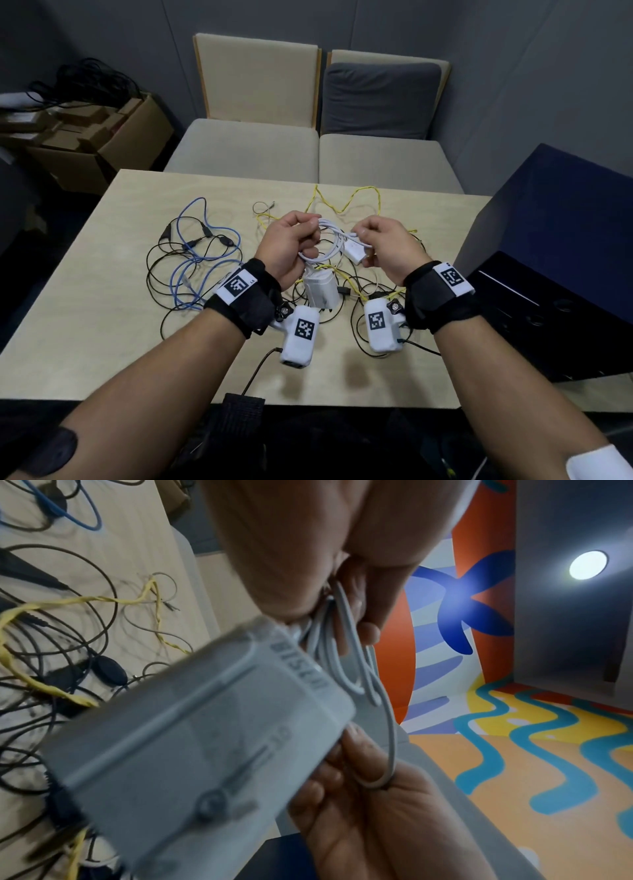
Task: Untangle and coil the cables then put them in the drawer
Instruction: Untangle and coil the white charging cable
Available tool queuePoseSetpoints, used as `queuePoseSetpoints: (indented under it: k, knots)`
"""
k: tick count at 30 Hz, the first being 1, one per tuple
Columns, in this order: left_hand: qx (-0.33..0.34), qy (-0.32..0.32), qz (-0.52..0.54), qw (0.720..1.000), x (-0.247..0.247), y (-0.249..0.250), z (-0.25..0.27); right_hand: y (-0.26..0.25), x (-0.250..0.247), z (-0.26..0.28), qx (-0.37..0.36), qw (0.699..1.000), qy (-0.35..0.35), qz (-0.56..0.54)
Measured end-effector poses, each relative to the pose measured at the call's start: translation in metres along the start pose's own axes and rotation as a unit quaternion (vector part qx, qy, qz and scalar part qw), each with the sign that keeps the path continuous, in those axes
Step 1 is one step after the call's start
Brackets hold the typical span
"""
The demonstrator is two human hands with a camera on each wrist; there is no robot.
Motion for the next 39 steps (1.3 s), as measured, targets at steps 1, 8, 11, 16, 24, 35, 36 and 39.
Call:
queuePoseSetpoints:
  k: [1,8,11,16,24,35,36,39]
  knots:
    - [0.005,-0.001,0.005,1.0,0.001,0.001,-0.001,-0.001,0.005,0.003,-0.006,1.0,-0.02,-0.006]
    - [0.066,-0.033,-0.025,0.997,0.009,-0.001,0.0,-0.017,0.029,0.017,0.049,0.967,-0.125,-0.215]
    - [0.09,-0.05,-0.064,0.993,0.014,0.002,0.003,-0.022,0.028,0.019,0.027,0.967,-0.131,-0.215]
    - [0.077,-0.051,-0.063,0.994,0.012,0.001,0.0,-0.023,0.032,0.021,0.007,0.97,-0.091,-0.224]
    - [0.036,-0.072,-0.098,0.992,0.016,-0.009,0.002,-0.02,0.024,0.016,0.003,0.983,-0.022,-0.182]
    - [0.051,-0.026,-0.198,0.978,0.006,-0.019,-0.004,-0.037,0.009,0.016,-0.195,0.937,0.131,0.258]
    - [0.052,-0.025,-0.191,0.98,0.005,-0.018,-0.005,-0.039,0.012,0.018,-0.211,0.933,0.102,0.274]
    - [0.056,-0.008,-0.161,0.985,0.004,-0.014,-0.007,-0.042,0.016,0.024,-0.229,0.922,0.066,0.306]
Point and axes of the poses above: each hand's wrist, its own z-axis away from the middle knuckle, its own x-axis out of the palm, y = z × x, the point moved 5 cm from there along -z, towards the middle knuckle, and after that the axes turned 12 degrees about z, right-handed, at the moved point
